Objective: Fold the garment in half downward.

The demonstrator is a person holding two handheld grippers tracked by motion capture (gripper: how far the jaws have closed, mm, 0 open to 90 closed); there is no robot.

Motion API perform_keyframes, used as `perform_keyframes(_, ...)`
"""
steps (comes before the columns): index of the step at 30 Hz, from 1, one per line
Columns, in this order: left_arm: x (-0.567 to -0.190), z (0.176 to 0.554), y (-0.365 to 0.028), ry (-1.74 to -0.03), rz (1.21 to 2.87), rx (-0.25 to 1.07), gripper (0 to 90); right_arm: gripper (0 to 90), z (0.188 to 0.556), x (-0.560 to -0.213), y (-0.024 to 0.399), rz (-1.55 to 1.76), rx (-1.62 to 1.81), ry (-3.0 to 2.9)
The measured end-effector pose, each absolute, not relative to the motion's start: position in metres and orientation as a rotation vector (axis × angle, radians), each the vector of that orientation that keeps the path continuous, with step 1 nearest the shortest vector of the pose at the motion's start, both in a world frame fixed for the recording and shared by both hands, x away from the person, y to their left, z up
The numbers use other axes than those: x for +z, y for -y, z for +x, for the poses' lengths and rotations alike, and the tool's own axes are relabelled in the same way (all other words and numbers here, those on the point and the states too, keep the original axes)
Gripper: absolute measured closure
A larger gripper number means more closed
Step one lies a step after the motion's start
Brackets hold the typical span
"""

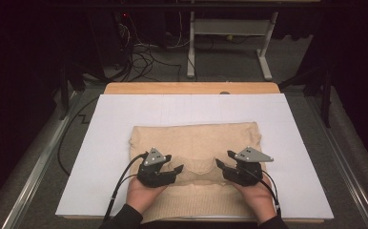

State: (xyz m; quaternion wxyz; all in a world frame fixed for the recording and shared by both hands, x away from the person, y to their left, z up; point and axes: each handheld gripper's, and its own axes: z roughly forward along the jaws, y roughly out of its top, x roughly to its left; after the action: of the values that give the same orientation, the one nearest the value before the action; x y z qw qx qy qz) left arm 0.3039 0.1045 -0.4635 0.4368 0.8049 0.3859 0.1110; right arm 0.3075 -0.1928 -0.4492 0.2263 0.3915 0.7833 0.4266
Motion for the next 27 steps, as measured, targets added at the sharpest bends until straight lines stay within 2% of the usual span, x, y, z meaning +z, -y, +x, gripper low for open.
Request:
perform_keyframes(7, -0.472, 0.305, -0.101, -0.988, 2.032, 0.268, 41.5, 49.4, 0.311, -0.462, 0.192, 1.125, 1.149, -2.201)
perform_keyframes(8, -0.473, 0.305, -0.101, -0.990, 2.030, 0.269, 44.5, 50.0, 0.311, -0.463, 0.193, 1.129, 1.150, -2.205)
perform_keyframes(27, -0.479, 0.310, -0.104, -1.015, 2.039, 0.243, 52.6, 65.8, 0.312, -0.469, 0.192, 1.137, 1.137, -2.249)
